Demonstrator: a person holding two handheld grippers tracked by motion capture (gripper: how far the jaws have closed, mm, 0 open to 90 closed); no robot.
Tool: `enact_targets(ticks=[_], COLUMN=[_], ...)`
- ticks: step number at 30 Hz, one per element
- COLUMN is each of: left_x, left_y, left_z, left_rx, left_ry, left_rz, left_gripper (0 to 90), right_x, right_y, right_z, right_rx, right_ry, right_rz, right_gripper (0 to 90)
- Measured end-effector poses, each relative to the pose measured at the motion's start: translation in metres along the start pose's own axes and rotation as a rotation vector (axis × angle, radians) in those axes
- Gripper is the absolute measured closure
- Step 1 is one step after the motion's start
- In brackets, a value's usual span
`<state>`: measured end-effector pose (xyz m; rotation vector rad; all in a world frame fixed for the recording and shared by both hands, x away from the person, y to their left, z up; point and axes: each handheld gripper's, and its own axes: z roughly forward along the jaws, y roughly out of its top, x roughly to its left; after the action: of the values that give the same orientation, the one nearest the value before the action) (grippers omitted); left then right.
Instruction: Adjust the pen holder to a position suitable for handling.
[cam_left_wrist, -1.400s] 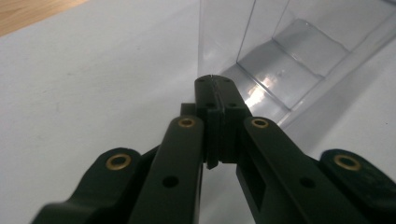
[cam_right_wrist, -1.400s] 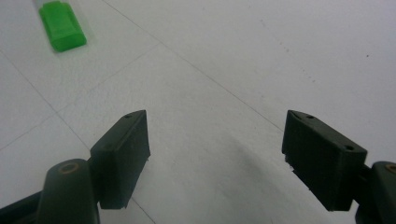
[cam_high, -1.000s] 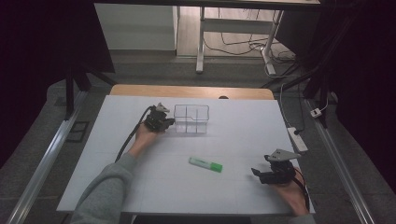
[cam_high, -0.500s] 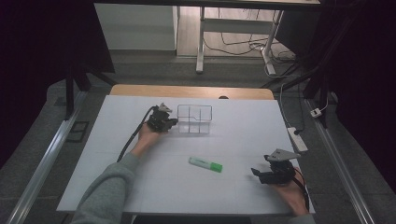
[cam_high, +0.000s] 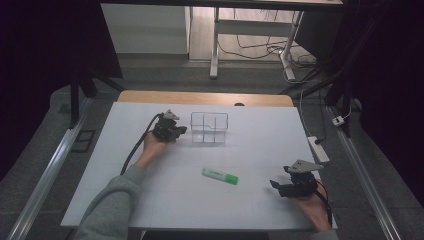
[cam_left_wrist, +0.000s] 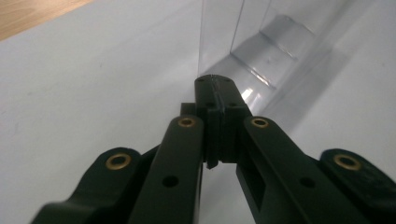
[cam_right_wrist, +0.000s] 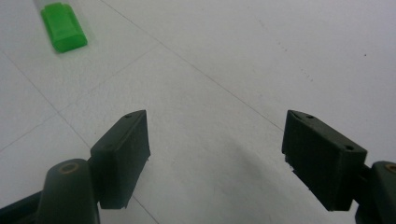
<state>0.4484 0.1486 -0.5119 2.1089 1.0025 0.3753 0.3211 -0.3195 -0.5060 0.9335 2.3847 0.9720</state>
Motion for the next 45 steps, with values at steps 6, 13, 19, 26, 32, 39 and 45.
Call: enact_targets(ticks=[6, 13, 19, 26, 32, 39, 45], left_x=[-0.007, -0.012, -0.021, -0.032, -0.039, -0.043, -0.045], left_y=[-0.019, -0.040, -0.063, -0.088, -0.105, -0.119, -0.116], left_z=[-0.026, -0.061, -0.088, -0.110, -0.123, -0.130, -0.125], left_rx=[0.011, -0.021, -0.037, -0.051, -0.043, -0.043, -0.023], left_ry=[0.040, 0.064, 0.087, 0.058, 0.033, 0.002, -0.013], left_rz=[0.014, -0.012, -0.018, -0.001, -0.012, -0.012, 0.003], left_gripper=[88.8, 88.8, 88.5, 67.2, 48.8, 40.7, 37.6], right_x=[-0.002, -0.002, -0.003, -0.003, -0.003, -0.002, 0.002], right_y=[-0.002, -0.002, -0.002, -0.002, -0.001, 0.003, 0.007], right_z=[-0.001, 0.001, 0.001, 0.001, 0.000, 0.002, 0.005], right_rx=[-0.008, -0.008, -0.008, -0.011, -0.018, -0.029, -0.037], right_ry=[0.011, 0.023, 0.029, 0.028, 0.027, 0.043, 0.062], right_rz=[0.005, 0.008, 0.007, 0.008, 0.009, -0.004, -0.009], right_gripper=[22.5, 22.5, 22.6, 22.6, 22.7, 22.9, 23.4])
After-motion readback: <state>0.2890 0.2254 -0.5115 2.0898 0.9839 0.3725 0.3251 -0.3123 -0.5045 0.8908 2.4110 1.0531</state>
